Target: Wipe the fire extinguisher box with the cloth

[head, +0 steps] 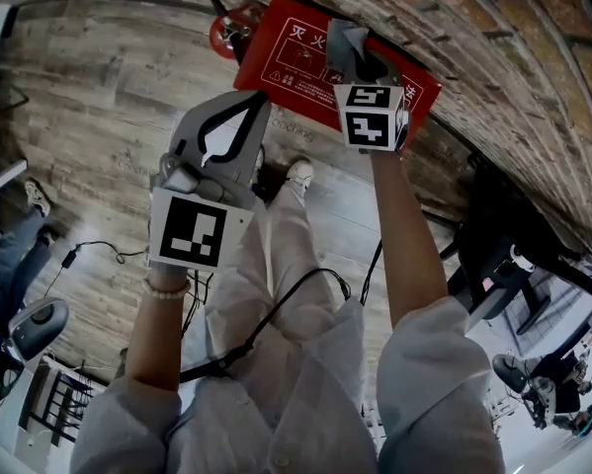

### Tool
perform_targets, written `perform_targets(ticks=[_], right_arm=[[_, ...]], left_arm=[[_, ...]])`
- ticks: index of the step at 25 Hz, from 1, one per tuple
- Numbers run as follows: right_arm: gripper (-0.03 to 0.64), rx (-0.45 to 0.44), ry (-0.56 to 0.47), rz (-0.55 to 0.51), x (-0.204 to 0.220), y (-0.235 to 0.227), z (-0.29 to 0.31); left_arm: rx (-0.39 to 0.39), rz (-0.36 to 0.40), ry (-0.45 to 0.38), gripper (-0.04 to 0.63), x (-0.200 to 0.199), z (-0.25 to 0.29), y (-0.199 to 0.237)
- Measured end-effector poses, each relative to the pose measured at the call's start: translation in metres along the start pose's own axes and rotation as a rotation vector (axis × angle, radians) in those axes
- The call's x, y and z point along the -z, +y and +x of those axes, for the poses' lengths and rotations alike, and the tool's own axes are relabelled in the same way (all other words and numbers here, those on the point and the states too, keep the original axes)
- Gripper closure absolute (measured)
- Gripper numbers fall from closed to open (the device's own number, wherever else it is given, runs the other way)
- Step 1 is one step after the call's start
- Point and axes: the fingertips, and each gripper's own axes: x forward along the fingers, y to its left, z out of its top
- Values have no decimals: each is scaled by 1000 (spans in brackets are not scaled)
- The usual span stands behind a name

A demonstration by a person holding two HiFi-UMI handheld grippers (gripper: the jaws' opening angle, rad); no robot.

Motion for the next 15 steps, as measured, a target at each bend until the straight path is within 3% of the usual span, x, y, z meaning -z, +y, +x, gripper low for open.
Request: perform_targets(ticks=[15], right_arm=[[594, 36, 13, 12, 22, -27, -13]], left_arm=[[42, 18, 7, 598, -3, 13, -19]])
